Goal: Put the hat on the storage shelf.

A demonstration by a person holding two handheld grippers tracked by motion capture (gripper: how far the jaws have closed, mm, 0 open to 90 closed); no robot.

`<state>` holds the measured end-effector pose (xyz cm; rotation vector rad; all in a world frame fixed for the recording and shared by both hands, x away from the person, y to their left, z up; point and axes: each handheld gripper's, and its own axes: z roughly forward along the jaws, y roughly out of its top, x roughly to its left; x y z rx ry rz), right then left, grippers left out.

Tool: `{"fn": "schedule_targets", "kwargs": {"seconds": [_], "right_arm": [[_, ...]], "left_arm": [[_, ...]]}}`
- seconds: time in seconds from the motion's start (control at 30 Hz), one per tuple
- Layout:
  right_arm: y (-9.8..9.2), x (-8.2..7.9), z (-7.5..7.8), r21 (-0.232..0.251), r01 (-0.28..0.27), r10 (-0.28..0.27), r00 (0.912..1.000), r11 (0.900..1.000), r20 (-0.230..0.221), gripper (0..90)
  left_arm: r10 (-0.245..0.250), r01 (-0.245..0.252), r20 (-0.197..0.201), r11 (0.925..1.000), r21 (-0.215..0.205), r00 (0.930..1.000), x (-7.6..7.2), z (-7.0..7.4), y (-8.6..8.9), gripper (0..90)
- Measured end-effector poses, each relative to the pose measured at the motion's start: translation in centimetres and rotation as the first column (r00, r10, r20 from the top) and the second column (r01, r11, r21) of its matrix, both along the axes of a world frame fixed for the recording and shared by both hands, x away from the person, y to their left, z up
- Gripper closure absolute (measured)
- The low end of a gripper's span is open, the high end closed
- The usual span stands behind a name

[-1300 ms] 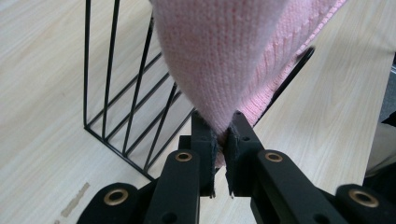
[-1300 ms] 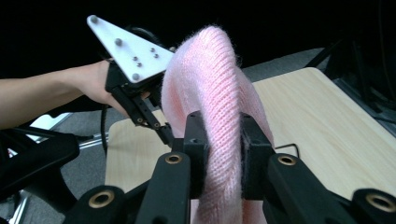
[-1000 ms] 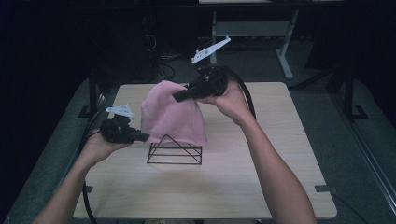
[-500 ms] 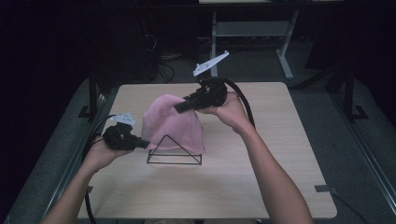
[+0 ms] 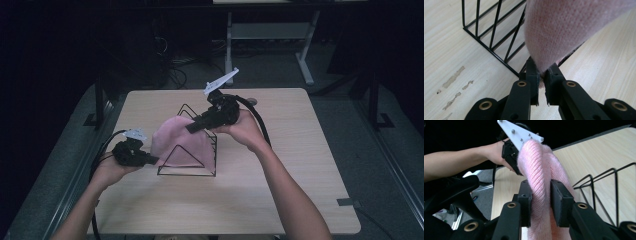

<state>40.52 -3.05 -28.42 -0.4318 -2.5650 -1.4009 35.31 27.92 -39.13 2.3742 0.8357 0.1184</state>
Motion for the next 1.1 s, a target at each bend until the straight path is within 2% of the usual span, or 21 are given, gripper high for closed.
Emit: {"fn": "schedule_targets", "kwargs": {"seconds": [0.07, 0.13, 0.23, 0.3, 0.33, 0.37, 0.43, 0.47, 0.5, 0.53, 0.57, 0.67, 0.7, 0.73, 0.8, 0.83, 0.9, 0.93, 1.0, 1.07, 1.1], "right_arm": [[0.1, -0.1, -0.2, -0.005, -0.007, 0.007, 0.9999, 1.0, -0.007, 68.5], [0.3, -0.3, -0.5, -0.024, -0.013, 0.013, 0.9999, 1.0, -0.001, 68.1], [0.4, -0.4, -0.8, -0.028, -0.013, 0.013, 0.9999, 1.0, -0.007, 67.9], [0.3, -0.4, -1.1, -0.032, -0.016, 0.016, 0.9999, 0.999, -0.007, 67.0], [0.3, -0.5, -1.2, -0.037, -0.018, 0.017, 0.9996, 0.999, -0.021, 66.0], [0.3, -0.5, -1.3, -0.042, -0.016, 0.015, 0.9996, 0.999, -0.023, 65.5], [0.4, -0.7, -1.5, -0.064, -0.019, 0.018, 0.9998, 0.998, -0.011, 65.5], [0.5, -0.8, -1.6, -0.065, -0.028, 0.028, 0.9996, 0.997, 0.0, 65.5], [0.5, -0.9, -1.6, -0.072, -0.025, 0.025, 0.9997, 0.997, -0.008, 65.8], [0.5, -1.0, -1.6, -0.076, -0.029, 0.029, 0.9996, 0.997, 0.003, 66.0], [0.6, -1.0, -1.6, -0.077, -0.028, 0.029, 0.9996, 0.997, 0.002, 67.6], [0.6, -1.2, -1.7, -0.075, -0.019, 0.022, 0.9993, 0.997, 0.03, 71.8], [0.6, -1.1, -1.7, -0.08, -0.026, 0.029, 0.9987, 0.996, 0.041, 73.8], [0.6, -1.1, -1.7, -0.08, -0.026, 0.029, 0.9987, 0.996, 0.041, 73.8], [0.9, -1.3, -1.9, -0.099, -0.029, 0.035, 0.9977, 0.995, 0.057, 77.9], [1.0, -1.4, -1.9, -0.1, -0.025, 0.03, 0.9983, 0.995, 0.049, 78.7], [1.0, -1.3, -2.1, -0.102, -0.027, 0.034, 0.9976, 0.994, 0.061, 79.9], [1.1, -1.4, -2.1, -0.105, -0.021, 0.027, 0.9979, 0.994, 0.059, 80.0], [1.1, -1.4, -2.1, -0.103, -0.016, 0.022, 0.998, 0.995, 0.059, 79.8], [1.0, -1.5, -2.0, -0.103, -0.015, 0.022, 0.9977, 0.995, 0.065, 73.7], [1.0, -1.6, -1.9, -0.096, -0.017, 0.023, 0.9979, 0.995, 0.061, 74.3]], "left_arm": [[-0.002, 0.002, -0.004, 0.9999, 0.013, 1.0, 0.1, -0.3, 0.0, 83.0], [0.0, 0.001, -0.015, 0.9999, 0.013, 0.9999, 0.1, -0.7, 0.0, 82.8], [0.002, -0.002, -0.018, 0.9998, 0.018, 0.9998, 0.2, -1.1, -0.1, 82.8], [-0.006, 0.007, -0.016, 0.999, 0.044, 0.9999, 0.2, -1.5, -0.3, 82.8], [-0.005, 0.006, -0.017, 0.9985, 0.054, 0.9998, 0.2, -1.5, -0.4, 82.8], [-0.005, 0.006, -0.017, 0.9985, 0.054, 0.9998, 0.2, -1.5, -0.4, 82.7], [-0.003, 0.005, -0.023, 0.9977, 0.068, 0.9997, 0.2, -1.7, -0.6, 82.6], [-0.008, 0.01, -0.023, 0.9956, 0.093, 0.9997, 0.3, -1.9, -0.6, 82.6], [0.004, -0.002, -0.023, 0.9962, 0.087, 0.9997, 0.2, -2.0, -0.7, 82.5], [0.004, -0.002, -0.023, 0.9962, 0.087, 0.9997, 0.2, -2.0, -0.7, 82.5], [-0.004, 0.008, -0.029, 0.994, 0.109, 0.9996, 0.2, -2.0, -0.8, 82.4], [-0.01, 0.014, -0.037, 0.9952, 0.097, 0.9992, 0.2, -2.0, -0.8, 77.4], [-0.003, 0.006, -0.047, 0.998, 0.064, 0.9989, 0.1, -1.9, -0.8, 73.2], [-0.003, 0.006, -0.047, 0.998, 0.064, 0.9989, 0.1, -1.9, -0.8, 71.9], [-0.006, 0.007, -0.035, 0.9996, 0.026, 0.9994, 0.1, -1.3, -0.6, 72.0], [0.0, 0.0, -0.036, 1.0, 0.005, 0.9994, 0.1, -1.2, -0.5, 73.8], [0.003, -0.003, -0.029, 1.0, -0.008, 0.9996, 0.0, -1.0, -0.3, 80.3], [-0.008, 0.008, -0.016, 1.0, -0.002, 0.9998, 0.1, -1.0, -0.3, 82.8], [-0.012, 0.012, -0.018, 0.9999, 0.002, 0.9998, 0.0, -1.0, -0.3, 84.0], [-0.008, 0.008, -0.027, 0.9999, 0.012, 0.9996, 0.1, -1.0, -0.3, 84.7], [-0.008, 0.008, -0.027, 0.9999, 0.012, 0.9996, 0.1, -1.0, -0.3, 84.6]]}}
